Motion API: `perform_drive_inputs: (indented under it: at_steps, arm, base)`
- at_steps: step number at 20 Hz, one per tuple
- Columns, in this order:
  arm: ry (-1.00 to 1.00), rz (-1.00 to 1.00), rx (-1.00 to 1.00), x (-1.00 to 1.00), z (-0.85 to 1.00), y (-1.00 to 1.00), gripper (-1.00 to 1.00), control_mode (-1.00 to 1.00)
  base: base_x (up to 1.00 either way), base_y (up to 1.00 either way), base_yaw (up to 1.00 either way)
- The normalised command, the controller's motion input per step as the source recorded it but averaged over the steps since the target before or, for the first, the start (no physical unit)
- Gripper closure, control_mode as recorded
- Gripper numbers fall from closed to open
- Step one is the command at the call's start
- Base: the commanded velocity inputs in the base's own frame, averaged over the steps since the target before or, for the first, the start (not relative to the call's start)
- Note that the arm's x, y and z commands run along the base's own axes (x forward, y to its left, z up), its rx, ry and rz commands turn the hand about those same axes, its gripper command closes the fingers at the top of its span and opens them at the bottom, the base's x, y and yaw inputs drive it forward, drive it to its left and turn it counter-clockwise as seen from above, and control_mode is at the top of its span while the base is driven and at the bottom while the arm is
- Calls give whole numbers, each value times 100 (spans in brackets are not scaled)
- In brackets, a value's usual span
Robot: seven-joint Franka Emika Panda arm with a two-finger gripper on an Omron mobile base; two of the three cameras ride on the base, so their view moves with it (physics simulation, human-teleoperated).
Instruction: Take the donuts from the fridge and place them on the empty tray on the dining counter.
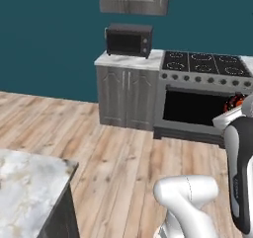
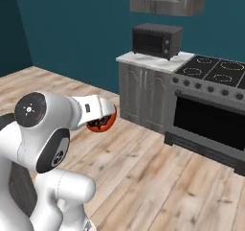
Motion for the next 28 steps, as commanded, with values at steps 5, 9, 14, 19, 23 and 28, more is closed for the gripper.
perform_drive_inputs:
  at_steps: [5, 9, 14, 19, 23, 28]
  arm:
    - [0, 0, 0, 0, 0, 0, 100, 100]
    - [0, 0, 0, 0, 0, 0, 100, 100]
    - [0, 0, 0, 0, 0, 0, 100, 100]
    - [0, 0, 0, 0, 0, 0, 100, 100]
    - [0, 0, 0, 0, 0, 0, 100, 100]
    - [0, 0, 0, 0, 0, 0, 100, 100]
  base:
    - [100, -6, 69]
    - [100, -6, 73]
    - [100, -5, 73]
    - [100, -4, 69]
    - [100, -24, 57]
    - [100, -71, 37]
